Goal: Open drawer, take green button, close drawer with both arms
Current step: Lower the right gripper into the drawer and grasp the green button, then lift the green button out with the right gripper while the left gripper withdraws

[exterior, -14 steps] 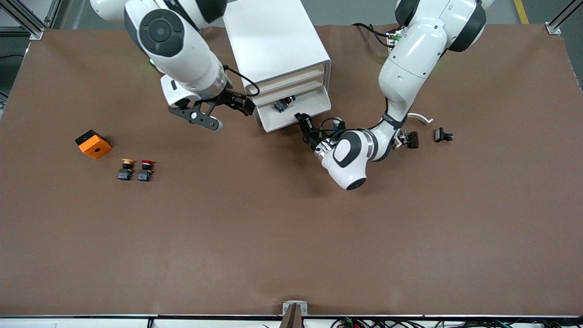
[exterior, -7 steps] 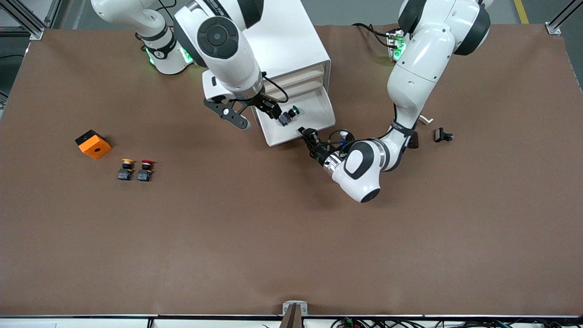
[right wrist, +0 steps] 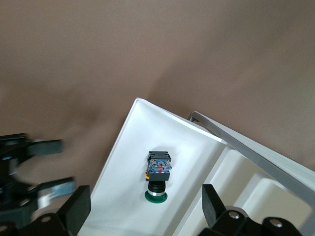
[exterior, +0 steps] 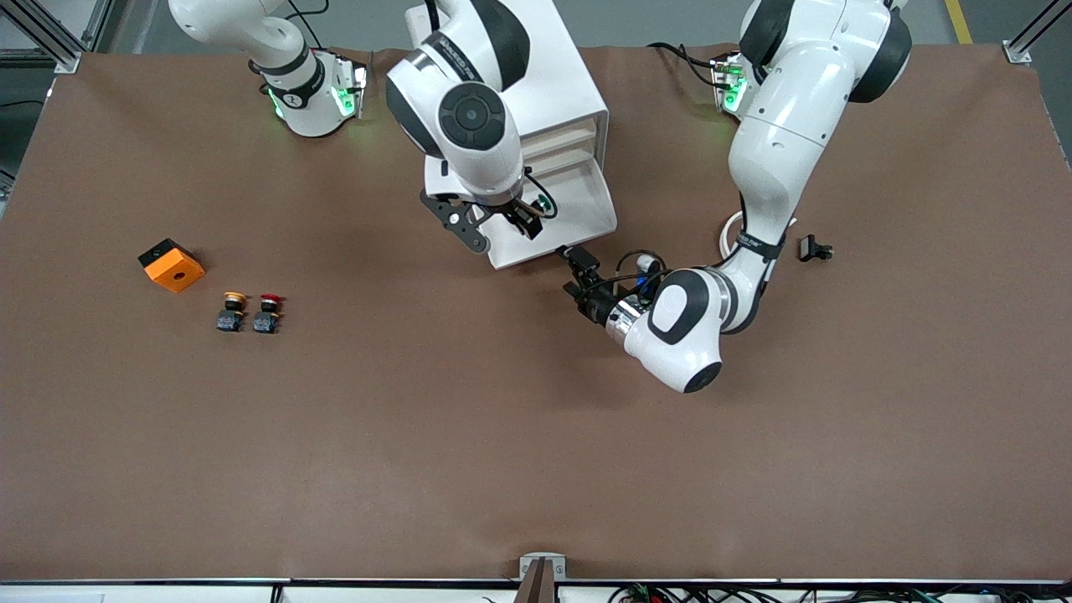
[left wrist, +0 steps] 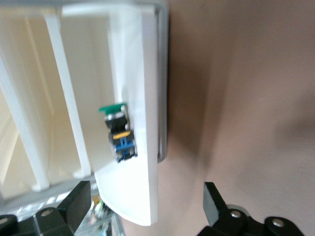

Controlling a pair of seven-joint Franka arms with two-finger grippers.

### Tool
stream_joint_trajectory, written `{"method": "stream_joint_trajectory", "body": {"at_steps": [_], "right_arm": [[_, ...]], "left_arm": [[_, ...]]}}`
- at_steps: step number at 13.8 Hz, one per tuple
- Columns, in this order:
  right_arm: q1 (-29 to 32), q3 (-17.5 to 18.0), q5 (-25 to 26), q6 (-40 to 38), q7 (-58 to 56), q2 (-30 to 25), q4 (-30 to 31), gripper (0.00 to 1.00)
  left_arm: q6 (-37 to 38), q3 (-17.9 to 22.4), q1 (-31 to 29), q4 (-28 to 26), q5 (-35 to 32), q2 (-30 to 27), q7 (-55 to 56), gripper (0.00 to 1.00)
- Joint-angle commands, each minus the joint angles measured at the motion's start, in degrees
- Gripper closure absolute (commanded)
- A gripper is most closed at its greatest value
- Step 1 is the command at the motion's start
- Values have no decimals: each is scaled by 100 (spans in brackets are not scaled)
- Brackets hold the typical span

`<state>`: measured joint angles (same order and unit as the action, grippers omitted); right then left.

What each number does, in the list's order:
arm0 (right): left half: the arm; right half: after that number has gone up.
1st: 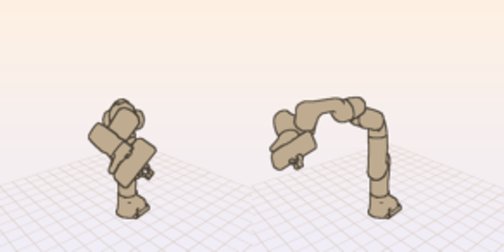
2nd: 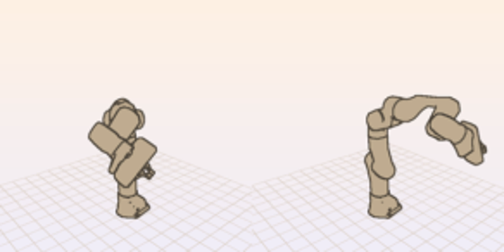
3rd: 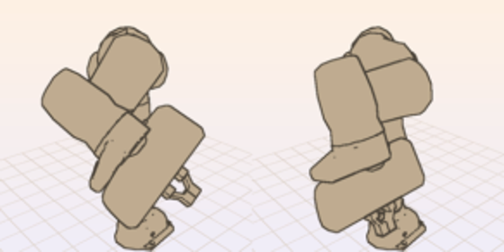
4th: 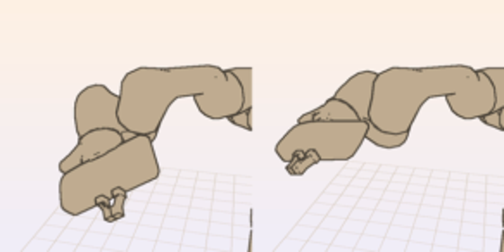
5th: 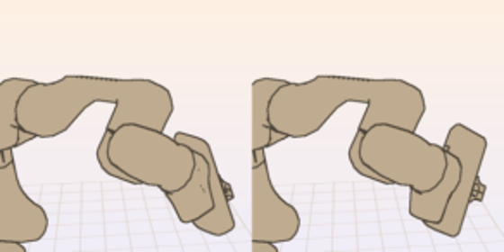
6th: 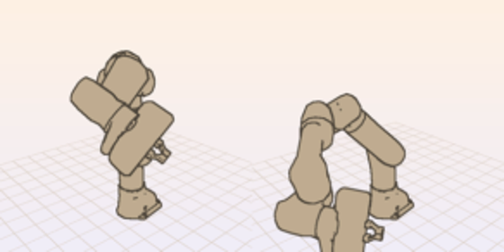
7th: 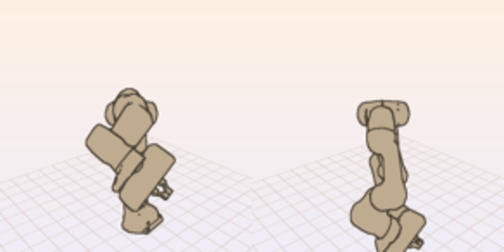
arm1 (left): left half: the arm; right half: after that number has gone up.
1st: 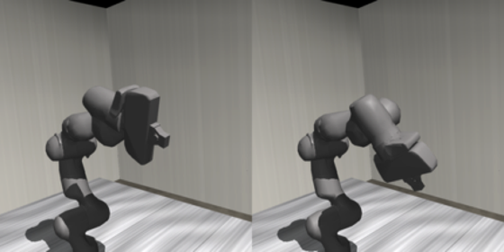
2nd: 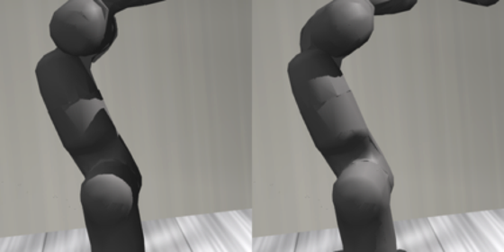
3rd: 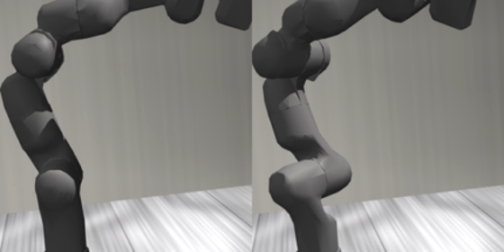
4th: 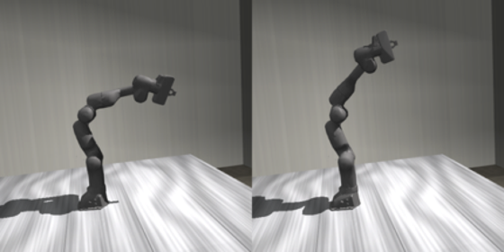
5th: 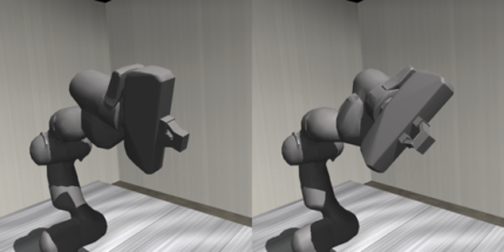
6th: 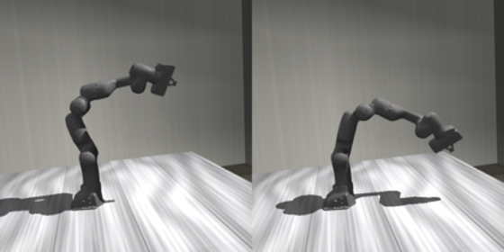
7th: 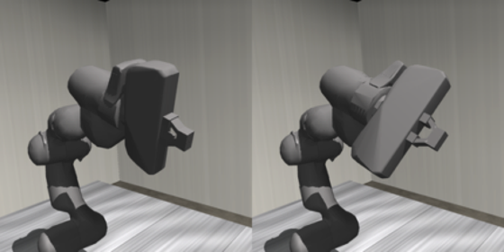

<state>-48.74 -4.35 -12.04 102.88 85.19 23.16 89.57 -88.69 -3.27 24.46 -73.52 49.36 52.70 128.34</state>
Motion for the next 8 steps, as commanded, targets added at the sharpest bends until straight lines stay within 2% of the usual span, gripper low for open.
{"method": "stream_joint_trajectory", "body": {"at_steps": [1, 3, 8], "right_arm": [[-153, -57, -17, 135, 121, 223, -28, 0], [-293, -57, -26, 354, 112, 319, 130, 0], [-548, -57, -26, 435, 24, 575, 192, 0]], "left_arm": [[291, 116, 33, 513, -968, -127, -124, 0], [273, 291, -11, 523, -1454, -364, -431, 0], [247, 1503, -143, 576, -1482, -839, -1291, 0]]}}
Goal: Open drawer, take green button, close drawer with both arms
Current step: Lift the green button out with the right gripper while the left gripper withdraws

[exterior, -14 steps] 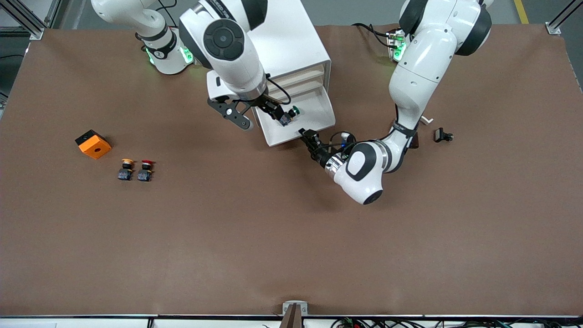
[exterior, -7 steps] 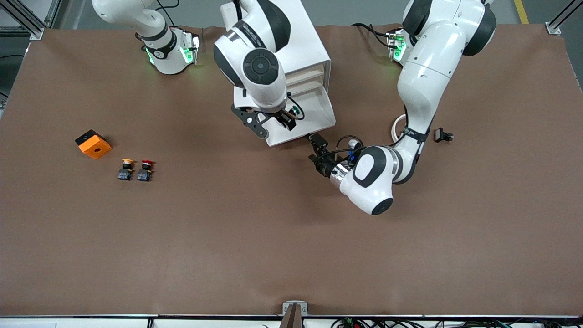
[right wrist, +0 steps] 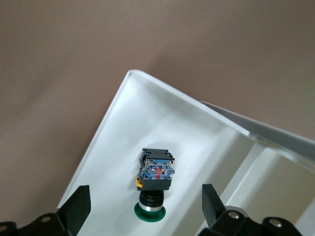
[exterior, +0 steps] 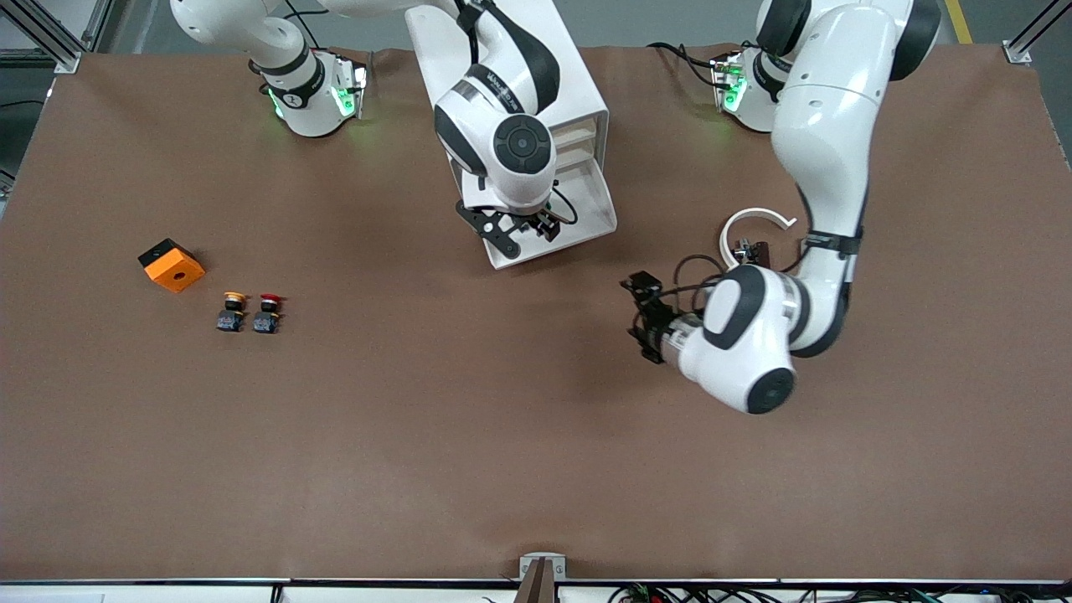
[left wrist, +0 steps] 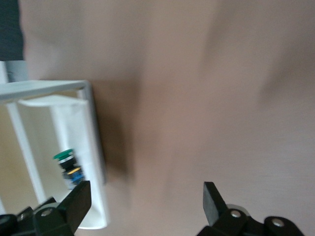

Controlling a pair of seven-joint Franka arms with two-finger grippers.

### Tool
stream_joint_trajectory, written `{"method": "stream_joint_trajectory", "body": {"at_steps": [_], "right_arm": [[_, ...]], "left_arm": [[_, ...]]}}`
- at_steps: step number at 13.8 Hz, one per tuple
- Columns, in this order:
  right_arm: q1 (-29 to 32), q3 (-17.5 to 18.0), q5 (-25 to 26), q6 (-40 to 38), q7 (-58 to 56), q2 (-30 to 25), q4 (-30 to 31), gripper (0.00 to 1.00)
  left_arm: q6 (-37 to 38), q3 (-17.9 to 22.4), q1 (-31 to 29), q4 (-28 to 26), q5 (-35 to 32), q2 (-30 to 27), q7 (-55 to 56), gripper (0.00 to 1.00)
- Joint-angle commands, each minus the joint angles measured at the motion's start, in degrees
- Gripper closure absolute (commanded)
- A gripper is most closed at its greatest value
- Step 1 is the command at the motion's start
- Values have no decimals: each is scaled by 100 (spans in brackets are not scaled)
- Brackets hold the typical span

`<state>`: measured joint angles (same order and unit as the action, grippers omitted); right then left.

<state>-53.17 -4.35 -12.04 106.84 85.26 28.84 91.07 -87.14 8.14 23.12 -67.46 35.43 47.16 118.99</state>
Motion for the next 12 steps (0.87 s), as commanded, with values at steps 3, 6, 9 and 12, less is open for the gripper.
{"method": "stream_joint_trajectory", "body": {"at_steps": [3, 6, 9, 12], "right_arm": [[-150, -57, -17, 301, -9, 104, 244, 0], [-150, -57, -17, 442, -203, 192, 367, 0], [-106, -57, -35, 522, -194, 262, 368, 0], [-97, -57, -52, 566, -185, 289, 368, 0]], "left_arm": [[92, 784, -9, -48, -246, -864, -1348, 0], [136, 812, -35, -57, -807, -1314, -2352, 0], [136, 759, 43, -66, -1861, -1613, -3570, 0], [258, 742, 44, -144, -2408, -2095, -5188, 0]]}}
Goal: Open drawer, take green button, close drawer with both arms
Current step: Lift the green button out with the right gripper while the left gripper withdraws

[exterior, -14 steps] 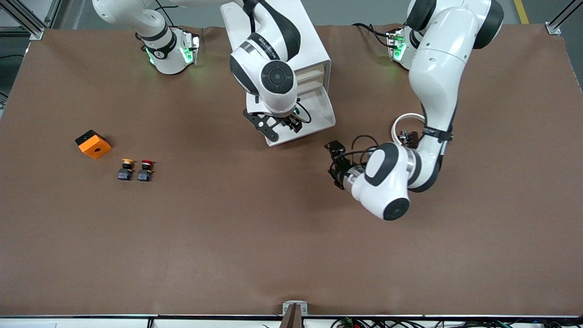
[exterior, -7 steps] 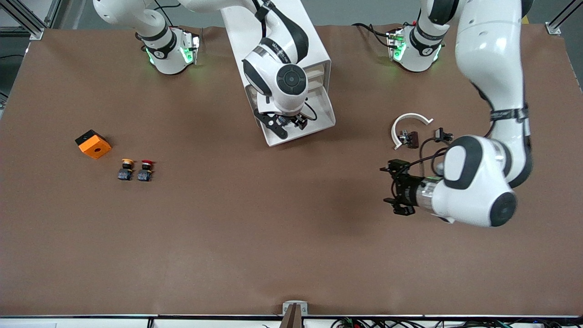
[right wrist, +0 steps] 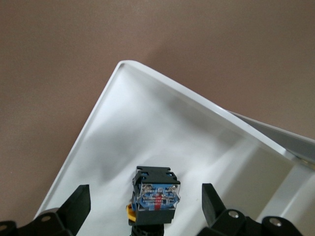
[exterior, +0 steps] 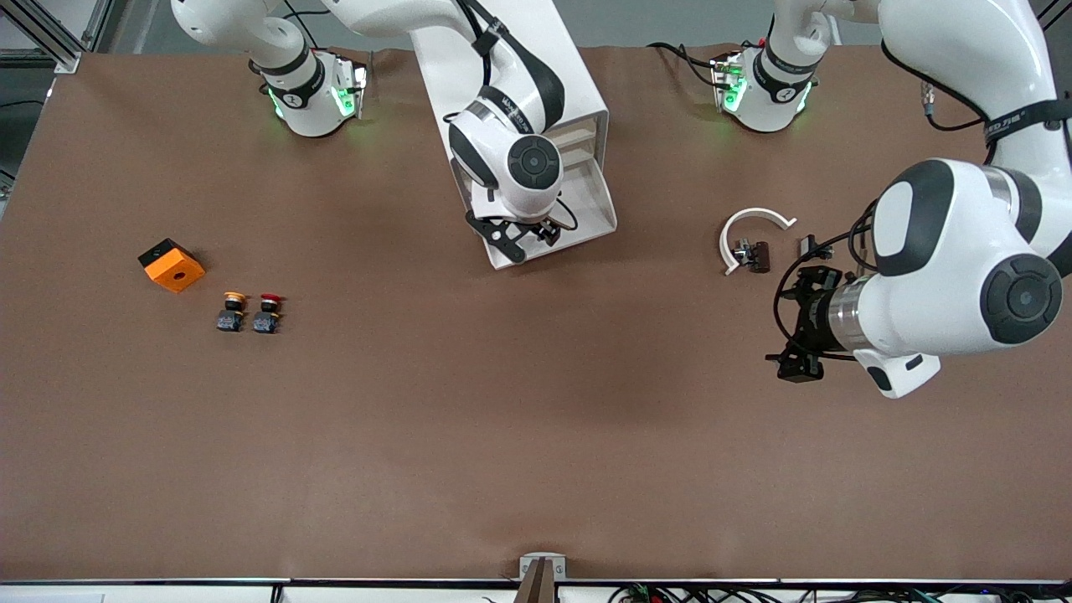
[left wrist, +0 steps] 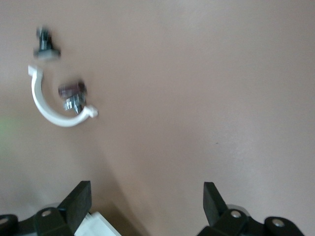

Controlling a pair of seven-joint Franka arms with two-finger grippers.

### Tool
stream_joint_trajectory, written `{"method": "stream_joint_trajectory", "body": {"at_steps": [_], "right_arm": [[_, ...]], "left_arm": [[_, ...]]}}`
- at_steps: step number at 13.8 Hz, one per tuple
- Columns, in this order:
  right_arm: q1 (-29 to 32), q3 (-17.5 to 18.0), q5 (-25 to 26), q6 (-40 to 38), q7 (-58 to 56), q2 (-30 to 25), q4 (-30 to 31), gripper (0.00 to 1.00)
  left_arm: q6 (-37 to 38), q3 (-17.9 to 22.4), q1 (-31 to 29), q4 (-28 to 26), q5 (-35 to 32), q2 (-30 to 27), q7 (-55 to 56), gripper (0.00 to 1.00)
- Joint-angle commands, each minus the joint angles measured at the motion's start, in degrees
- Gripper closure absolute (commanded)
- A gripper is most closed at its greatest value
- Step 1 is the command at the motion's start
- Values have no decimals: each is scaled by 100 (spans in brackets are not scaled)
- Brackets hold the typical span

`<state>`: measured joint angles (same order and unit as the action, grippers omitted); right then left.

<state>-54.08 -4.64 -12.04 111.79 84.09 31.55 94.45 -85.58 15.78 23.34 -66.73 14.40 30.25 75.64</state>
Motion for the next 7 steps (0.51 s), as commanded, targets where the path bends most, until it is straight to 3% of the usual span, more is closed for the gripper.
{"method": "stream_joint_trajectory", "body": {"at_steps": [1, 7], "right_arm": [[3, -28, -52, 62, -68, 27, 39, 0], [-67, -28, -52, 71, -68, 141, 30, 0]], "left_arm": [[251, -14, 4, -226, -314, -537, -1249, 0], [375, -31, 4, -297, -807, -1100, -3235, 0]]}}
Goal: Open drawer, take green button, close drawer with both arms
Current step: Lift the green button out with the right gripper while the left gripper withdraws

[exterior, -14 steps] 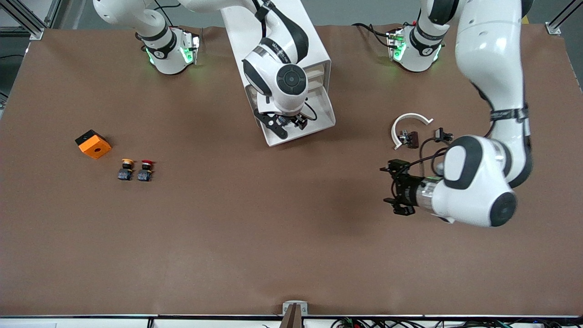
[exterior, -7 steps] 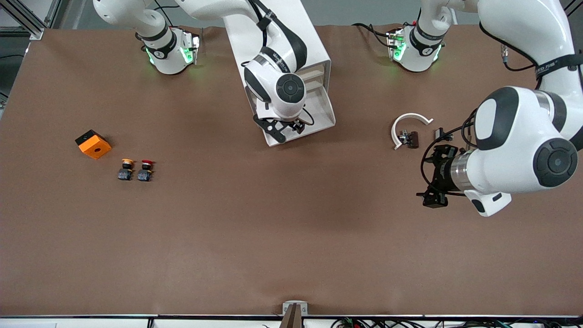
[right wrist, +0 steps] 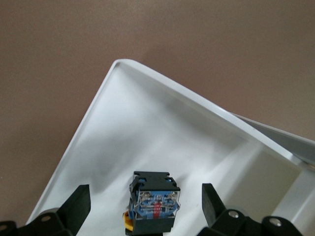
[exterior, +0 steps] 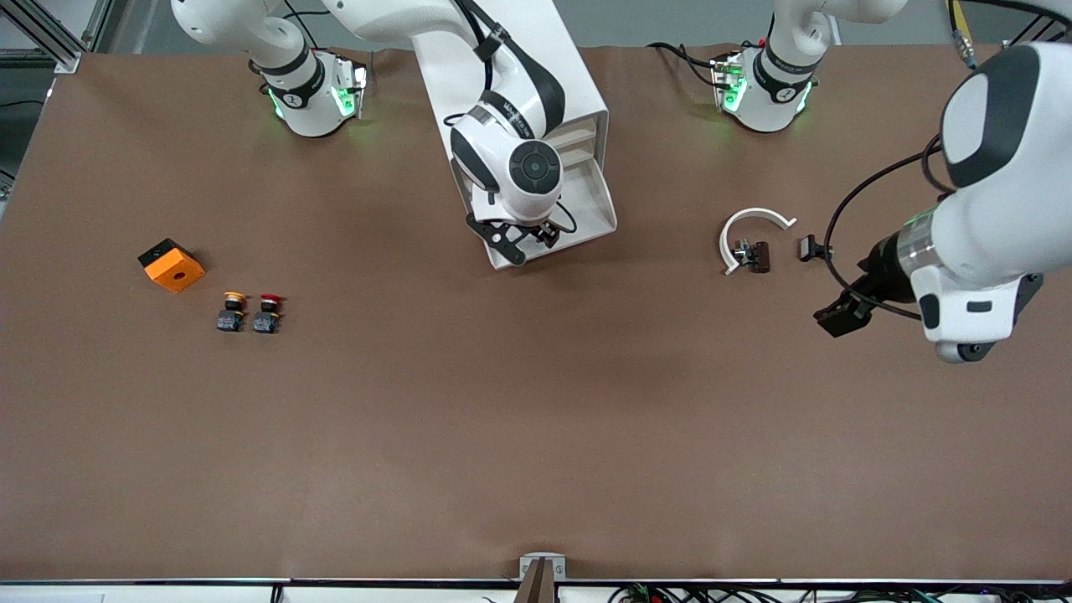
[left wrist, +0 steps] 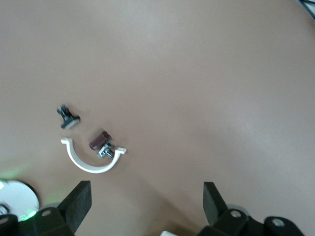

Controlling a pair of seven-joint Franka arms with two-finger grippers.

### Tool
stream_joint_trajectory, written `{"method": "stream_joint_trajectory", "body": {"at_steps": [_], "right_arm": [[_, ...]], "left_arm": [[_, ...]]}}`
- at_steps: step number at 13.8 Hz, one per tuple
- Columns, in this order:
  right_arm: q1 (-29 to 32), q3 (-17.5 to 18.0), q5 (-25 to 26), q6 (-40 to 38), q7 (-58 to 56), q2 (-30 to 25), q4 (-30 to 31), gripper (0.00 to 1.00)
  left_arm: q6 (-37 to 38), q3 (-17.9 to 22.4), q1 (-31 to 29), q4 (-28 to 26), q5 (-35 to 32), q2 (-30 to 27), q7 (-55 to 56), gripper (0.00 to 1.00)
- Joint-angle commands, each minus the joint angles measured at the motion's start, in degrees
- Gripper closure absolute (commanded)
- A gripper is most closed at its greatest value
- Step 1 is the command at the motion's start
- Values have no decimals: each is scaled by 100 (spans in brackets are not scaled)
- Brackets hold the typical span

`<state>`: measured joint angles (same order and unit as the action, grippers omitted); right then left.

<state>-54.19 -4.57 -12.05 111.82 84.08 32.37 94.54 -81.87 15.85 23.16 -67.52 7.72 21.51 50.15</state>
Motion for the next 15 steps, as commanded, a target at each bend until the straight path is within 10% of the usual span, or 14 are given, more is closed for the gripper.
{"method": "stream_joint_trajectory", "body": {"at_steps": [1, 5, 10, 15], "right_arm": [[-74, -35, -52, 59, -76, 67, 20, 0], [-91, -26, -52, 24, -111, 111, 20, 28], [-109, -26, -52, 24, -217, 138, 3, 52], [-30, -26, -61, 7, -208, 129, -208, 69]], "left_arm": [[-31, -47, 4, -227, -148, -252, -1082, 0], [-652, -116, 22, -716, -175, -436, -1884, 0], [-3183, -538, 22, -2817, -183, -965, -2386, 0], [-3889, -978, 144, -3057, -183, -245, -2518, 0]]}}
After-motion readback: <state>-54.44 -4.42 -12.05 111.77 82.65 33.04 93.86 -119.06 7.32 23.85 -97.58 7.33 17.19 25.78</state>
